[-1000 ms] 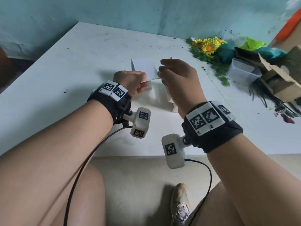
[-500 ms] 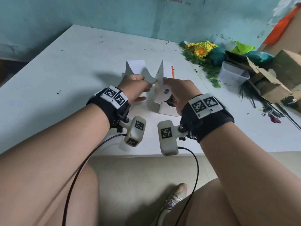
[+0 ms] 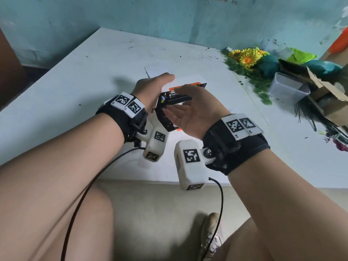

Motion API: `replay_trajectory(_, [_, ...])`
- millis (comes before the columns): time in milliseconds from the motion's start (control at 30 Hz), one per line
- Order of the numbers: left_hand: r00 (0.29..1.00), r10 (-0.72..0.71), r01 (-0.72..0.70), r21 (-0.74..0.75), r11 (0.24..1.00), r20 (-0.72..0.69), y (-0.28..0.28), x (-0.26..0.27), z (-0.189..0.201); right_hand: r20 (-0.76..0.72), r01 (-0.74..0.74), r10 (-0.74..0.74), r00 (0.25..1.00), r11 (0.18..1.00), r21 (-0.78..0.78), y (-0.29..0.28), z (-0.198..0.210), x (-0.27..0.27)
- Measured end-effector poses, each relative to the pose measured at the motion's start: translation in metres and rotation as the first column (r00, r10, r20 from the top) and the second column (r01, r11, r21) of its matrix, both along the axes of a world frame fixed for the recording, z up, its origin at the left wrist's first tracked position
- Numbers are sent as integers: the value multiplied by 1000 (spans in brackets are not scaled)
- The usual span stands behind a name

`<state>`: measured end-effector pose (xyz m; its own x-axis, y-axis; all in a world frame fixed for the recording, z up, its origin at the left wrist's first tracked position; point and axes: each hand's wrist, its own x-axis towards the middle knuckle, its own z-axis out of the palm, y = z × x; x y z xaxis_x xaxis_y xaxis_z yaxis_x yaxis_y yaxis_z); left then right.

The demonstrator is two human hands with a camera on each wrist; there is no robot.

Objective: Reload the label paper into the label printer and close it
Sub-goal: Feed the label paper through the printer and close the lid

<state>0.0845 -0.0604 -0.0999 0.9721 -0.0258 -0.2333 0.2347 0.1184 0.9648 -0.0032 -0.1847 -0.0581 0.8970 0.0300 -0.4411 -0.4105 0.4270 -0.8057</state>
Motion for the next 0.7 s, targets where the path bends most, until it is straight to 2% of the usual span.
replay_trajectory(100, [1000, 0, 0, 55, 998, 5, 11, 4, -1, 28, -85, 98, 995, 950, -301, -2, -7, 2])
replay_trajectory(167, [999, -31, 29, 83, 996, 22, 16, 4, -1, 78, 8, 39, 996, 849, -528, -8, -9, 4])
replay_trajectory(233, [997, -79, 77, 104, 992, 20, 20, 3, -3, 164, 151, -49, 985, 697, -701, -14, -11, 8])
replay_trajectory(300, [995, -103, 101, 95, 990, 11, 25, 3, -5, 187, 191, -69, 980, 586, -787, -22, -18, 15])
replay_trajectory(433, [995, -94, 97, 101, 990, -27, 25, 4, -9, 76, 51, 27, 997, 516, -855, -22, -18, 20])
replay_trajectory(533, [996, -84, 86, 71, 994, -21, 24, 6, -9, 36, 16, 27, 999, 513, -858, -27, -20, 24])
replay_trajectory(633, [996, -76, 75, -20, 997, -38, 29, 12, -10, -18, 1, -28, 999, 582, -813, -35, -17, 26])
replay_trajectory(700, [991, -126, 123, -86, 989, -38, 36, 14, -9, -49, 33, -106, 993, 660, -750, -39, -15, 26])
